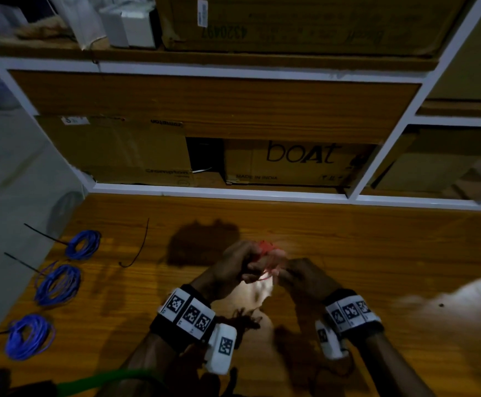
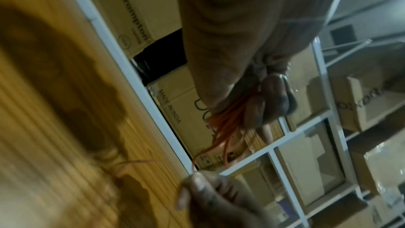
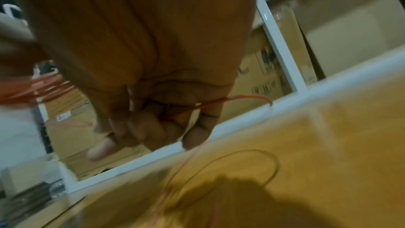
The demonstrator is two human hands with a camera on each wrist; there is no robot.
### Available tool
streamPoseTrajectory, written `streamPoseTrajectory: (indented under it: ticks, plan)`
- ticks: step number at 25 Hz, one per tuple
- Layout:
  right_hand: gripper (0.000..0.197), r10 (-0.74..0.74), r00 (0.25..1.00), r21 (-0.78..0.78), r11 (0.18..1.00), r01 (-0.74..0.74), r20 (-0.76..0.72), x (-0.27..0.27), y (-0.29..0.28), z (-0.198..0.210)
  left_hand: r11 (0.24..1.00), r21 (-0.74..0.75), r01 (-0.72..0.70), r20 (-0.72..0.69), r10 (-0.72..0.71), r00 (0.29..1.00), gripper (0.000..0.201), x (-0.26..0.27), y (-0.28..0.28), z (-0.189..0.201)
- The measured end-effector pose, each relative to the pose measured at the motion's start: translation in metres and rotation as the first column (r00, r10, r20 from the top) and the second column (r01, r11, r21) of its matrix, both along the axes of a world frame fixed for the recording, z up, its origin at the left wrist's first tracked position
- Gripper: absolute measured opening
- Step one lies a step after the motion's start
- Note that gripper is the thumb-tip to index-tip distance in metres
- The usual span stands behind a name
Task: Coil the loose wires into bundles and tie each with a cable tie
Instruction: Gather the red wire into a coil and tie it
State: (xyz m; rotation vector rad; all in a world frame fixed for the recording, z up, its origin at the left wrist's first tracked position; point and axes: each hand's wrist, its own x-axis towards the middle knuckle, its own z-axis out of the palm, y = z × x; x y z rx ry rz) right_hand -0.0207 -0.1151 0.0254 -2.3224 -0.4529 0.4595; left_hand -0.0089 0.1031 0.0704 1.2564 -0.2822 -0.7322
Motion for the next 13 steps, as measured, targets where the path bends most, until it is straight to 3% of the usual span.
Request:
streamPoseTrajectory:
  ticks: [3, 7, 10, 13]
  plan:
    - [0.019, 0.029, 0.999, -0.224, 0.974, -0.023, 0.025, 0.019, -0.007, 0.026, 0.977, 0.127, 0.172, 0.024, -0.176, 0.984, 0.050, -0.007, 0.002, -0.001]
    - [0.009, 0.009, 0.981, -0.410, 0.909, 0.072, 0.193, 0.024, 0.002, 0.049, 0.953, 0.194, 0.232, -0.024, -0.231, 0.973, 0.048, -0.016, 0.000, -0.011]
    - [0.014, 0.048, 0.954, -0.436, 0.895, 0.090, 0.296, 0.016, 0.009, 0.058, 0.931, 0.300, 0.208, 0.010, -0.221, 0.975, 0.044, -0.022, 0.001, -0.020]
    - [0.018, 0.031, 0.947, -0.360, 0.928, 0.092, 0.320, 0.007, 0.014, 0.068, 0.860, 0.503, 0.084, 0.126, -0.169, 0.978, 0.041, -0.022, 0.003, -0.028]
